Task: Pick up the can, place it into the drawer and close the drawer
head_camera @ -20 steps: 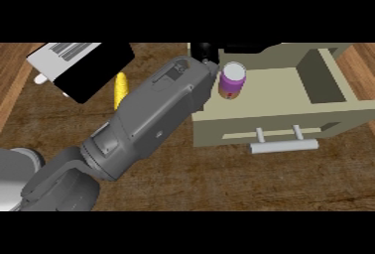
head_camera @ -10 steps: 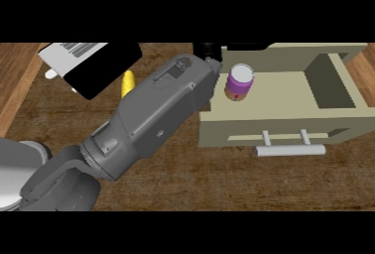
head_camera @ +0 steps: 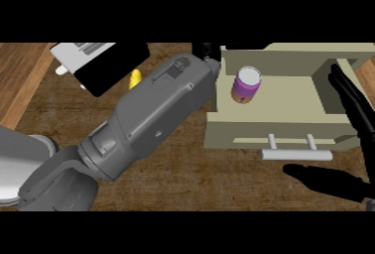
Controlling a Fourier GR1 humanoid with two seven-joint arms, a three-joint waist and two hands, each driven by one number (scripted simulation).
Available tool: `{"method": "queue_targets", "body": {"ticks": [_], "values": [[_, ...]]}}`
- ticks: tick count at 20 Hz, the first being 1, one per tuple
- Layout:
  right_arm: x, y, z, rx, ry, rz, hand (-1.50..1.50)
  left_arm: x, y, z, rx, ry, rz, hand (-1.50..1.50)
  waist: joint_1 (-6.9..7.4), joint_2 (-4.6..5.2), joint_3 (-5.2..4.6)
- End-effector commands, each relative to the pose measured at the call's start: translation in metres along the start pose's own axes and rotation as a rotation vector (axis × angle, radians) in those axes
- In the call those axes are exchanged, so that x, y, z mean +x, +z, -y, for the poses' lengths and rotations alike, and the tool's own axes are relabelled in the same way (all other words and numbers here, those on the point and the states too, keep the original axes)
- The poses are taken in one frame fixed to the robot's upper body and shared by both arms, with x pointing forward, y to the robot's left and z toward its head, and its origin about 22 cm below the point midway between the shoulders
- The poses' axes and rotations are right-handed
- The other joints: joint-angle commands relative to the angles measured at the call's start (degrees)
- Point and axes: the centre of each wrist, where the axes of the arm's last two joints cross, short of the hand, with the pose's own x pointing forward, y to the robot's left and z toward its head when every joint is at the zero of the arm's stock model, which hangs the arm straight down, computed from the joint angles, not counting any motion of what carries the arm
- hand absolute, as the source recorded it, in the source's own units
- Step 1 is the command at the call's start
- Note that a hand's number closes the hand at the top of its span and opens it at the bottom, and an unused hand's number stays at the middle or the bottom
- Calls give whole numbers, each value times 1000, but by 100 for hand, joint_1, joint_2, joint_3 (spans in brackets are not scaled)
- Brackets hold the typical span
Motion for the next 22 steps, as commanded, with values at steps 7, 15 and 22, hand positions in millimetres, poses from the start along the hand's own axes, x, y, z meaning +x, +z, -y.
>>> {"method": "queue_targets", "body": {"ticks": [7,15,22], "values": [[-26,-57,-76,154,231,50,-150,11,-9,-21,42,-34,-16,-150,44,-28,3],[-59,-117,-98,177,418,-1,-150,26,-14,-46,38,-34,-16,-150,193,-21,5],[-100,-106,-148,204,489,-65,-150,39,-19,-87,58,-51,3,-150,221,-10,8]]}}
